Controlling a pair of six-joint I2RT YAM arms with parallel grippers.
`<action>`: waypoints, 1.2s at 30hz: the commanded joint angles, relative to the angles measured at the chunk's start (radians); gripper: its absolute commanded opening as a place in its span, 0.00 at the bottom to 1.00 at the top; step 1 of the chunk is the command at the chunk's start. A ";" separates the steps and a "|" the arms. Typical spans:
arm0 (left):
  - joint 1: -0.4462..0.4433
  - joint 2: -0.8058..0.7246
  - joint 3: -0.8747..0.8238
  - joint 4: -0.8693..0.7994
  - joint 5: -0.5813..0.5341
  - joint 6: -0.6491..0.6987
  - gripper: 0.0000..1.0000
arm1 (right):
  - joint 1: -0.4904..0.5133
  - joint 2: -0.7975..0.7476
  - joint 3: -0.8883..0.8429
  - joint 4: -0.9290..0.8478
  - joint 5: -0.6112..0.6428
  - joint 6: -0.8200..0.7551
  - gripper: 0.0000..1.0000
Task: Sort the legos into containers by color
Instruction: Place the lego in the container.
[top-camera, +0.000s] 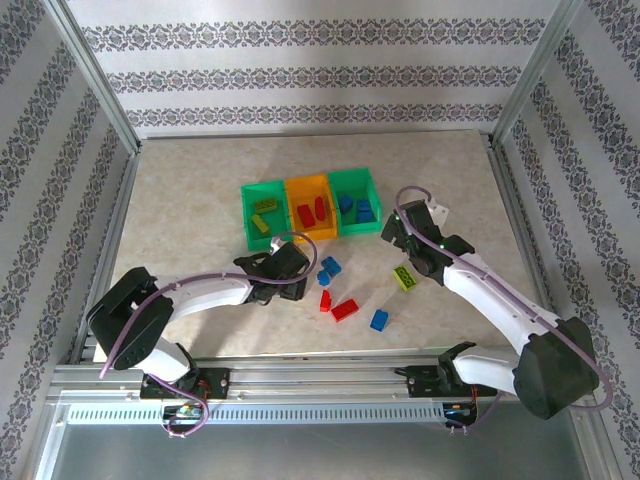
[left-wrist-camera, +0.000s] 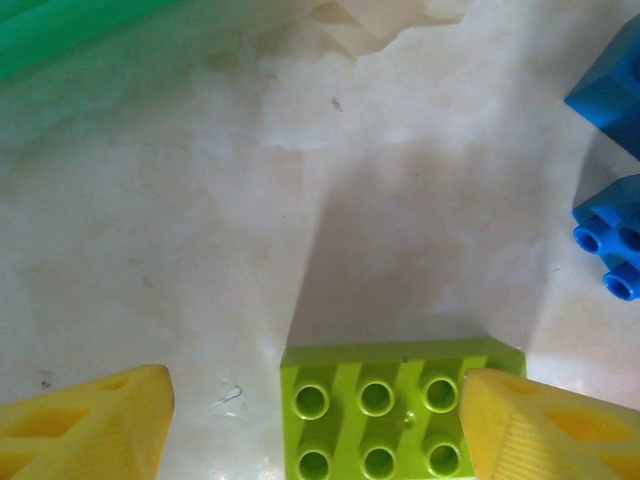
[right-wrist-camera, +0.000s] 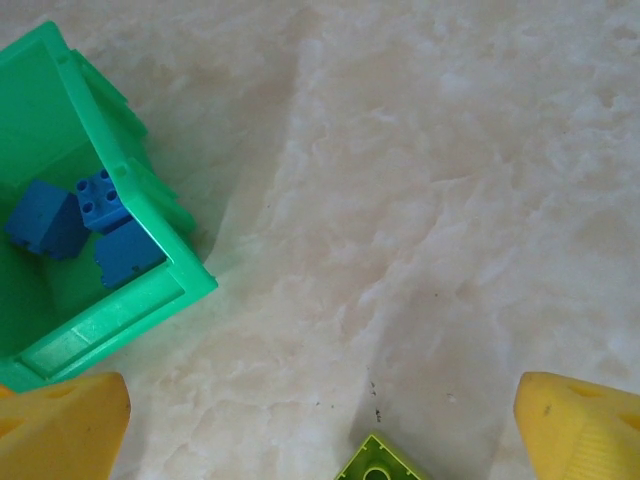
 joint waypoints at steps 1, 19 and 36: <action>0.014 -0.033 -0.006 -0.040 -0.012 0.024 0.80 | -0.006 -0.021 -0.002 -0.029 0.023 0.019 0.98; 0.014 -0.001 0.009 0.011 0.087 0.059 1.00 | -0.018 -0.093 -0.024 -0.064 0.031 0.033 0.98; 0.014 0.124 0.052 -0.023 0.035 0.054 0.89 | -0.023 -0.092 -0.023 -0.072 0.027 0.035 0.98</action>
